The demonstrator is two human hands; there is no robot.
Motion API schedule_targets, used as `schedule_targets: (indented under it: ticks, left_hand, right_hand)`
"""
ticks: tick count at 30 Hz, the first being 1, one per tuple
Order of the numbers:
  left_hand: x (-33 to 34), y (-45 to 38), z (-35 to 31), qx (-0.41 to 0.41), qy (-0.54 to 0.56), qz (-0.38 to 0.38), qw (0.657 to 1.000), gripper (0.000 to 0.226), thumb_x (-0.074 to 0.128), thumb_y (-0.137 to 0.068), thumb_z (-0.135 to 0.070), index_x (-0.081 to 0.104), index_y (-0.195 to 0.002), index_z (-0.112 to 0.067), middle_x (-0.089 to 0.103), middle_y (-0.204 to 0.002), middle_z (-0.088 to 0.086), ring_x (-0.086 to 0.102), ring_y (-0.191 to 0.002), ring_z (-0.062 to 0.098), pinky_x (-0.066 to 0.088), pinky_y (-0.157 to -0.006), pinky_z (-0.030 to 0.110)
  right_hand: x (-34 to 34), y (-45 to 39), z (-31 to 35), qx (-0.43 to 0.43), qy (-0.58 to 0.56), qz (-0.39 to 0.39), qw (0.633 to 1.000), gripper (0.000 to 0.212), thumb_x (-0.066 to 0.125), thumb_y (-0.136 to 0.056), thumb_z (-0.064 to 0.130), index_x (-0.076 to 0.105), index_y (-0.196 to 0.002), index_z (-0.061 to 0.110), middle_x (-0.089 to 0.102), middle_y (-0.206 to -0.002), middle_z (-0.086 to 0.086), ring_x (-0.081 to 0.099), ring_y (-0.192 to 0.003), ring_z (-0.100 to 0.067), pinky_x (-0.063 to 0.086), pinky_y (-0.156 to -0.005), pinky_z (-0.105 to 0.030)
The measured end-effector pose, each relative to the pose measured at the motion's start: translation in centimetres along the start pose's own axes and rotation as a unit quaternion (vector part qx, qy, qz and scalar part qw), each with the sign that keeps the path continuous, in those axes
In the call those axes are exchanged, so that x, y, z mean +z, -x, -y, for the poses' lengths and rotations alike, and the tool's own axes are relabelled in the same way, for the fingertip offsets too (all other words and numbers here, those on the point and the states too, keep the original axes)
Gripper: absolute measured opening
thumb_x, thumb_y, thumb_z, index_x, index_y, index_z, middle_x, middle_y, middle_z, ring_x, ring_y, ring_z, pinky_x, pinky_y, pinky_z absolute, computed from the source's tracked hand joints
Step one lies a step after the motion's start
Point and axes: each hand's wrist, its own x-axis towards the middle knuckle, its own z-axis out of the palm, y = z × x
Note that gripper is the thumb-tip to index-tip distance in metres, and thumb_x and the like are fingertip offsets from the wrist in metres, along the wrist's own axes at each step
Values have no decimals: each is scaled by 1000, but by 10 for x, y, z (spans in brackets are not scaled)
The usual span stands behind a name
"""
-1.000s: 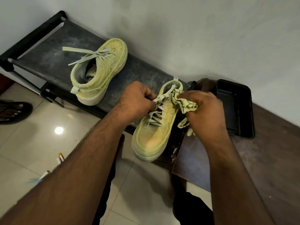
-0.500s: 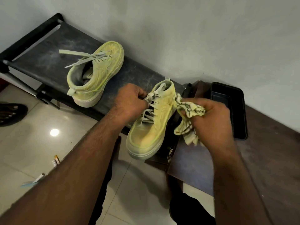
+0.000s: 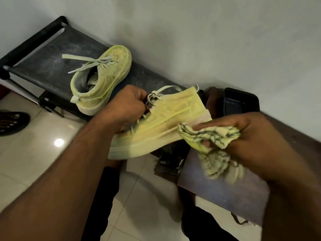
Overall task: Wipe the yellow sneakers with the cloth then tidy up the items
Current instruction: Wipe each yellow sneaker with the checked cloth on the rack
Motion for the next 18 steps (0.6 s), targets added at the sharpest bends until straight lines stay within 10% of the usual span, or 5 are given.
schedule_targets:
  ticks: [5, 9, 15, 18]
  left_hand:
    - [7, 7, -4, 4, -112, 18, 994, 29, 61, -84, 3, 64, -62, -15, 60, -56, 5, 48, -47, 11, 36, -37, 14]
    - [12, 2, -5, 1, -162, 3, 987, 26, 56, -82, 8, 70, -77, -14, 59, -64, 3, 55, -62, 16, 41, -52, 22]
    - [13, -3, 4, 5, -195, -89, 977, 22, 68, -85, -19, 72, -107, -22, 70, -103, 6, 64, -94, 22, 50, -80, 31]
    - [11, -4, 4, -17, -197, -86, 976, 29, 62, -90, -41, 70, -90, -13, 67, -88, 6, 62, -83, 24, 42, -66, 30]
  right_hand:
    - [-7, 15, 10, -42, -12, -101, 994, 41, 77, -73, 6, 73, -86, 44, 73, -76, 17, 70, -72, -3, 58, -67, -28]
    - [12, 1, -2, -91, 19, -219, 971, 46, 66, -77, -10, 75, -93, 32, 73, -84, 17, 68, -68, 0, 57, -57, -21]
    - [75, -29, -53, -166, 259, -172, 936, 64, 72, -51, -19, 71, -108, 11, 68, -114, -4, 59, -115, -22, 42, -101, -44]
    - [80, -36, -59, -150, 262, -196, 933, 63, 74, -51, -18, 71, -107, 10, 69, -114, -4, 59, -116, -23, 37, -103, -40]
